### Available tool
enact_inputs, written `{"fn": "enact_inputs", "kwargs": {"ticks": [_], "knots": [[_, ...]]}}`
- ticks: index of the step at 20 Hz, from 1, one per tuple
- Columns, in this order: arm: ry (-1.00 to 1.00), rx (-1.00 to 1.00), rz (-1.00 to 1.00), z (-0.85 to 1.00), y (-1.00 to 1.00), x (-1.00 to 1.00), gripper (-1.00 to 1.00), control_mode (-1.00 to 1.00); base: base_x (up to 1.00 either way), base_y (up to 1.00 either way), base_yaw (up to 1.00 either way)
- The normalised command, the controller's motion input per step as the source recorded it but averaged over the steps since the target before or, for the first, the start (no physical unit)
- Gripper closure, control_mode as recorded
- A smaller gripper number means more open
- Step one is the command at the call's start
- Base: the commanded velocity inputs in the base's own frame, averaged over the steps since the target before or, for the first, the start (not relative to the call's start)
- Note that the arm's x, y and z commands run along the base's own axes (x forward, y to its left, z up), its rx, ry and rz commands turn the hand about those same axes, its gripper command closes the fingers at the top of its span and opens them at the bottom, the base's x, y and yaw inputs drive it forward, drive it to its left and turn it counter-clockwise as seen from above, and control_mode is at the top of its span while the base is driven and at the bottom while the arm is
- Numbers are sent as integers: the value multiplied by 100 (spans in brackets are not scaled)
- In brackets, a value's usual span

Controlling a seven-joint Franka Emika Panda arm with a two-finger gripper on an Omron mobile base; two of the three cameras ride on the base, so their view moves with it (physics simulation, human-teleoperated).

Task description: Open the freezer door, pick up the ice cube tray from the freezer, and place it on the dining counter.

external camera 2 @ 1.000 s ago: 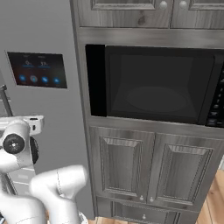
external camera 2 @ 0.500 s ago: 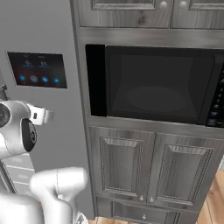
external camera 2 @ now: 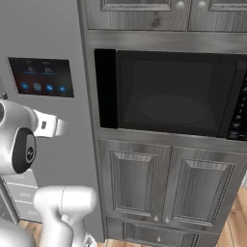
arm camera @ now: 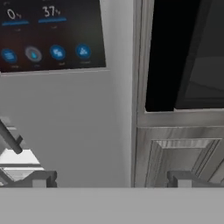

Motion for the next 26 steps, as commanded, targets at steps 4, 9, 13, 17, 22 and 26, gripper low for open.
{"fn": "enact_inputs", "kwargs": {"ticks": [4, 9, 13, 17, 22, 26], "knots": [[0, -12, 4, -5, -54, -49, -100, -100, 0, 0, 0], [0, -1, 0, 0, -8, -9, -100, -100, 0, 0, 0], [0, 0, -7, -4, 0, -4, -100, -100, 0, 0, 0], [0, 0, -2, -16, 0, -21, -100, -100, 0, 0, 0], [0, 0, -1, -2, -1, -12, -100, -100, 0, 0, 0], [0, 0, -2, 0, -2, -4, -100, -100, 0, 0, 0]]}}
